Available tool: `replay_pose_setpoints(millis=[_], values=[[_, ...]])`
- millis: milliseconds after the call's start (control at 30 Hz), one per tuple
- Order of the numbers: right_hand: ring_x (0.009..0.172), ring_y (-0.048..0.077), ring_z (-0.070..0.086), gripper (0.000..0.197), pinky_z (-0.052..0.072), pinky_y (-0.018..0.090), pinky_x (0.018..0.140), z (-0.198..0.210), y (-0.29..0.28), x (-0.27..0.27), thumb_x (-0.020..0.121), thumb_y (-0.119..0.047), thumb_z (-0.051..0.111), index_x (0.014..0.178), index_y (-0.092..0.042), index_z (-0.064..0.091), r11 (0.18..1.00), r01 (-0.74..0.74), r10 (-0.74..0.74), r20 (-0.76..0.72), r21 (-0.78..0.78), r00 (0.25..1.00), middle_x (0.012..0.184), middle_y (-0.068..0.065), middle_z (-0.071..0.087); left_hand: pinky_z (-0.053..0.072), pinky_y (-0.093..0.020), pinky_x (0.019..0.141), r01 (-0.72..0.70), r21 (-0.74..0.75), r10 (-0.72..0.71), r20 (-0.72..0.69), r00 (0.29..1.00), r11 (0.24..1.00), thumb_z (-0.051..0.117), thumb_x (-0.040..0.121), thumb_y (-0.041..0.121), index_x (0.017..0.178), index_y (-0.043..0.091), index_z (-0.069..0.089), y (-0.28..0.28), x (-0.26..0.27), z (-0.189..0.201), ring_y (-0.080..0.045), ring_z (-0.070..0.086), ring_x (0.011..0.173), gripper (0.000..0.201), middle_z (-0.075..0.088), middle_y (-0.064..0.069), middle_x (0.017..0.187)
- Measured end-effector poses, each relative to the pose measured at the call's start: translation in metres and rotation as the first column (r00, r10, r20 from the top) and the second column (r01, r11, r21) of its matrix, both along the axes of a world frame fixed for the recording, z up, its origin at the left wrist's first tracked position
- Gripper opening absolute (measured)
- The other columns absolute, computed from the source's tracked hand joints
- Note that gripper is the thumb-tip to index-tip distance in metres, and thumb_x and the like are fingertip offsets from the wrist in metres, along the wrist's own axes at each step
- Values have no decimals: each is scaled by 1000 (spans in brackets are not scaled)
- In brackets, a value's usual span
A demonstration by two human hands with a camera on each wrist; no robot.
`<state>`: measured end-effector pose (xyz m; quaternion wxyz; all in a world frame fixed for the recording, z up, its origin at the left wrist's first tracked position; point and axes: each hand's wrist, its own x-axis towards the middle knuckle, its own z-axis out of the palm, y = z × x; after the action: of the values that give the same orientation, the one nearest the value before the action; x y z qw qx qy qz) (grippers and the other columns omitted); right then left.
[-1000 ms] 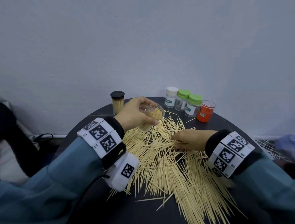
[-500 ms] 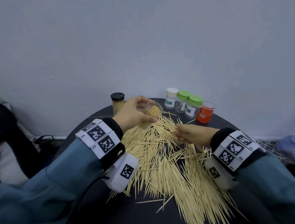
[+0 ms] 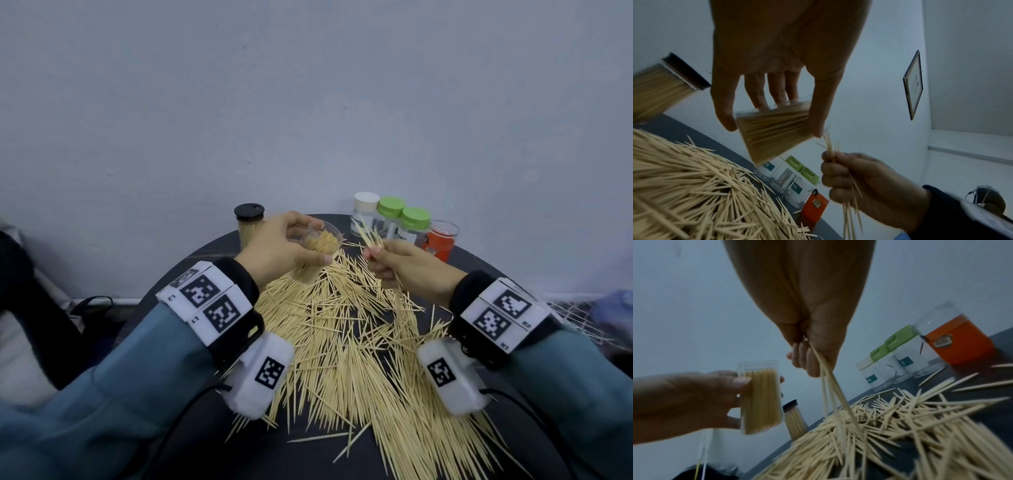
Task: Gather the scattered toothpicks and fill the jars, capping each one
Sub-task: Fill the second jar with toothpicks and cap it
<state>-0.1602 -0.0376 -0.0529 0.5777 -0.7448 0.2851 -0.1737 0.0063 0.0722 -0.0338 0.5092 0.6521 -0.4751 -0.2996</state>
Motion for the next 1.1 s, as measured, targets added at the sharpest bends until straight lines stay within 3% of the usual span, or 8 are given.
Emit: replay_pose_setpoints(millis=[100,200,400,600,733,900,1000,1100], values=[[46,2,29,29,26,11,44,7,-1,5,102,-14,25,81,-12,45,985,74,-109,223,159,969,56,-6,34,46,-22,72,68,66,-70,36,997,996,79,69,5,113,16,58,1,-3,-1,-4,56,84,50,59,8,97],[45,3,29,29,25,12,43,19,3,10,102,-14,23,79,-11,41,961,110,-215,434,254,875,55,-6,33,46,-27,76,122,119,-129,55,990,985,79,68,8,112,21,59,1,-7,-2,-6,55,86,50,59,6,103],[46,3,28,27,25,13,44,39,21,20,103,-14,24,81,-13,41,952,176,-300,657,250,692,53,-8,34,43,-24,73,236,189,-253,70,965,953,79,69,13,119,19,58,2,-15,-3,-3,55,81,55,57,10,98],[48,3,27,27,23,14,46,43,29,22,103,-15,22,82,-14,40,960,208,-280,686,188,671,52,-11,35,42,-18,68,274,205,-298,99,949,940,78,71,13,121,20,57,3,-17,-2,-1,53,84,55,55,10,97],[48,3,27,27,25,15,47,36,34,24,103,-13,22,82,-13,39,946,199,-321,672,255,667,58,-6,32,44,-18,68,291,176,-305,57,951,940,77,72,12,116,23,58,4,-19,-1,-2,56,83,49,57,9,97],[52,3,46,25,40,18,57,21,43,28,102,-15,24,86,-14,43,955,232,-296,616,184,730,63,-3,45,52,-27,78,279,97,-272,-76,959,955,73,77,12,119,22,59,3,-19,1,-8,59,97,45,61,4,107],[66,4,62,23,55,25,67,18,45,28,102,-16,24,89,-13,43,968,182,-252,631,174,734,75,2,60,52,-25,74,283,61,-276,-110,955,957,71,79,11,119,20,58,3,-18,1,-5,61,96,43,65,7,104],[96,18,66,24,53,41,88,10,44,30,102,-20,26,90,-15,47,979,132,-201,605,156,771,98,3,70,52,-27,75,281,49,-273,-126,954,959,71,79,11,116,18,59,2,-18,1,-7,62,95,40,66,8,99]])
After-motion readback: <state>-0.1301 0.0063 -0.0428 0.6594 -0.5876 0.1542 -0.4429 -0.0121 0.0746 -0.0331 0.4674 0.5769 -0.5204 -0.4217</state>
